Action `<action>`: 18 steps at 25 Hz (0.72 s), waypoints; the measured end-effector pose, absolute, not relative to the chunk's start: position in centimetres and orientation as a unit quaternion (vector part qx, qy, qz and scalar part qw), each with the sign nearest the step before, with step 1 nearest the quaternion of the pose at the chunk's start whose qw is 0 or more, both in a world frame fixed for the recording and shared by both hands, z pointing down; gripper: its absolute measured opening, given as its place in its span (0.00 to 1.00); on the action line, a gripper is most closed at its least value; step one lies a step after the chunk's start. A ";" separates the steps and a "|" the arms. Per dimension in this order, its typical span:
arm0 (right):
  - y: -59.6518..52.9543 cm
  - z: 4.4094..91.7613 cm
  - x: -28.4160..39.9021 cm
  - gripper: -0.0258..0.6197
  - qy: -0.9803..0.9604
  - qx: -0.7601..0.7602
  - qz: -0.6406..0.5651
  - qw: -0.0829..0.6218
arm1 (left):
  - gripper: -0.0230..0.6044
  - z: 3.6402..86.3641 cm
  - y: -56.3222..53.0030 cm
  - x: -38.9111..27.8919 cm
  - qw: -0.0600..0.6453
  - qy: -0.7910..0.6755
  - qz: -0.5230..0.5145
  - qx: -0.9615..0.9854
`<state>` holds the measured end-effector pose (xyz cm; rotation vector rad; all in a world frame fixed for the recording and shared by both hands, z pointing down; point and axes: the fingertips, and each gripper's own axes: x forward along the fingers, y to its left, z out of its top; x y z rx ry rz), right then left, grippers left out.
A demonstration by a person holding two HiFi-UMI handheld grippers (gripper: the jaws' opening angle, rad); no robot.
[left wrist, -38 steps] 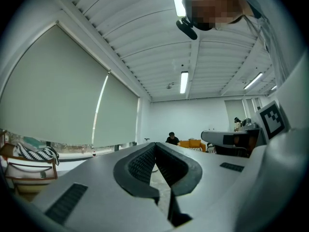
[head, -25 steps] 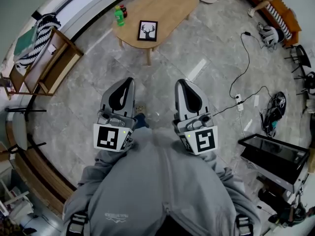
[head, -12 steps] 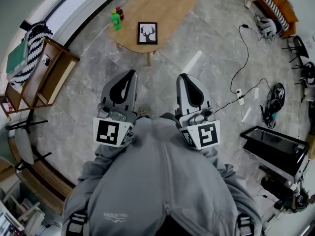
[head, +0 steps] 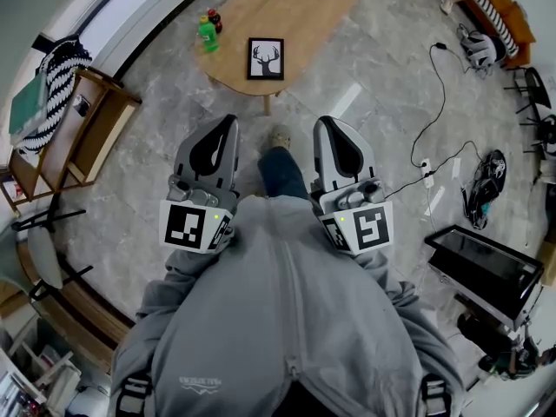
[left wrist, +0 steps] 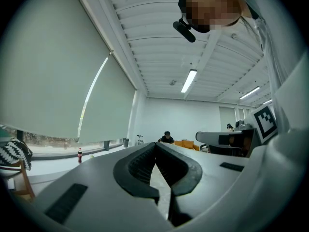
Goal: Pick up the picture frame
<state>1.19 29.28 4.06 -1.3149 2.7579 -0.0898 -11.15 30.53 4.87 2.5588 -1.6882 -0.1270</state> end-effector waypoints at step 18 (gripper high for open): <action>6.3 8.4 0.1 0.09 0.925 -0.377 -0.055 0.012 | 0.06 9.1 8.7 -10.6 0.070 -0.571 -0.013 0.818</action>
